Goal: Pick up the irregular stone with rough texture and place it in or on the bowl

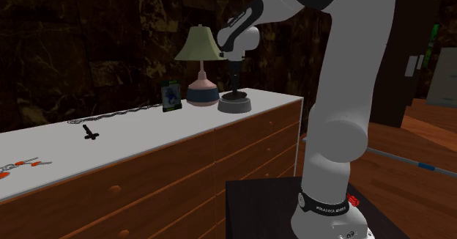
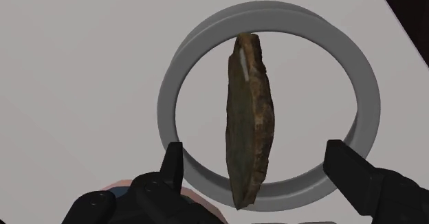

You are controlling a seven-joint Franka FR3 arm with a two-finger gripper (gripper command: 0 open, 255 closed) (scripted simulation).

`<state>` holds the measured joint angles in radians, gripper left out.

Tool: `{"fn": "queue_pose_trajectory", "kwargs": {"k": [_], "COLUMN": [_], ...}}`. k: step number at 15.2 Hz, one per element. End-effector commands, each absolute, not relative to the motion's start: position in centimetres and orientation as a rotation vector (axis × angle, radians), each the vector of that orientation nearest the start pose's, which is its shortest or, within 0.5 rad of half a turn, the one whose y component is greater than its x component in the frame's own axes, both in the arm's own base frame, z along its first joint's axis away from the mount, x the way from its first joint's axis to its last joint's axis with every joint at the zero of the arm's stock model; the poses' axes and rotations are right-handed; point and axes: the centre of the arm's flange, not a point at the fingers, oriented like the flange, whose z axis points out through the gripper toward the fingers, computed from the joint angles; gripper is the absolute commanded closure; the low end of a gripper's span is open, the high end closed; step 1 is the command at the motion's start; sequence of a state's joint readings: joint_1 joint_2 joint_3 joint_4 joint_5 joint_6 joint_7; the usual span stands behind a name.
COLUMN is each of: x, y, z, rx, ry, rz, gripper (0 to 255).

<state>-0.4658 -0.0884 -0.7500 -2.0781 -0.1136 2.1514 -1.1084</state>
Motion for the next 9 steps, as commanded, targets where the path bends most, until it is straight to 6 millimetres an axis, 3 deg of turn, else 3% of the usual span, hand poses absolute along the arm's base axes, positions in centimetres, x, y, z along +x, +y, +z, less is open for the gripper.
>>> {"fn": "queue_pose_trajectory", "kwargs": {"k": [1, 4, 9], "x": [18.1, 18.1, 18.1], "y": [-51.2, -50.8, -50.8], "z": [47.3, 50.9, 50.9], "rx": [-3.246, -3.246, -3.246], "ry": [0.079, 0.079, 0.079], "rz": [0.012, 0.012, 0.012], "gripper": [0, 0, 0]}}
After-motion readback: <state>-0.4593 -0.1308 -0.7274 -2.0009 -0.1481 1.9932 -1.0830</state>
